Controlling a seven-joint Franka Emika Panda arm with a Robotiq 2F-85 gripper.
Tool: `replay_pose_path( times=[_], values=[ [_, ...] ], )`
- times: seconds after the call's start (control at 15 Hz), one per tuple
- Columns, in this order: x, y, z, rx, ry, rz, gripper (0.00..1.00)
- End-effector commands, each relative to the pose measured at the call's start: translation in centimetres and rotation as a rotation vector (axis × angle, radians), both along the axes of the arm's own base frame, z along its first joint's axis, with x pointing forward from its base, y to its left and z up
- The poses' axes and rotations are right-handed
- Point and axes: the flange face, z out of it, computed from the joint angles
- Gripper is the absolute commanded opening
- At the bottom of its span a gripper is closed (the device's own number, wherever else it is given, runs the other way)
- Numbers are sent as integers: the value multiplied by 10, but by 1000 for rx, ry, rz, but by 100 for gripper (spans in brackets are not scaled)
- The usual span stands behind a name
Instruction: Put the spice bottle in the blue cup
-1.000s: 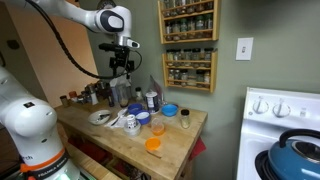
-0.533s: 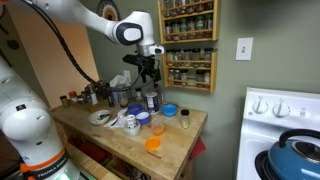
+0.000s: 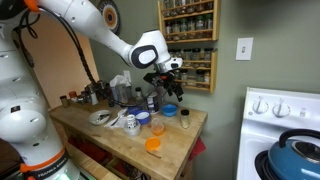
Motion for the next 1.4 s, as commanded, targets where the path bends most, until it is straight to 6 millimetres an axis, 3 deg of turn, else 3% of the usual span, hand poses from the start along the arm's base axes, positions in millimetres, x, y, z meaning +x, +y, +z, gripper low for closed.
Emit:
replay_pose_path(
  times=[0.0,0.07,0.13,0.4,0.87,1.33],
  values=[
    [8,-8,-37,-54,54,-85,100],
    [9,-6,-43,-35,68,-118,100],
    [7,-2,-33,-28,51,-72,100],
    [10,-4,-43,-24,65,-102,100],
    [41,-27,-83,-25,-92,-134,100],
    [66,-30,-110,-32,-40,-76,100]
  ],
)
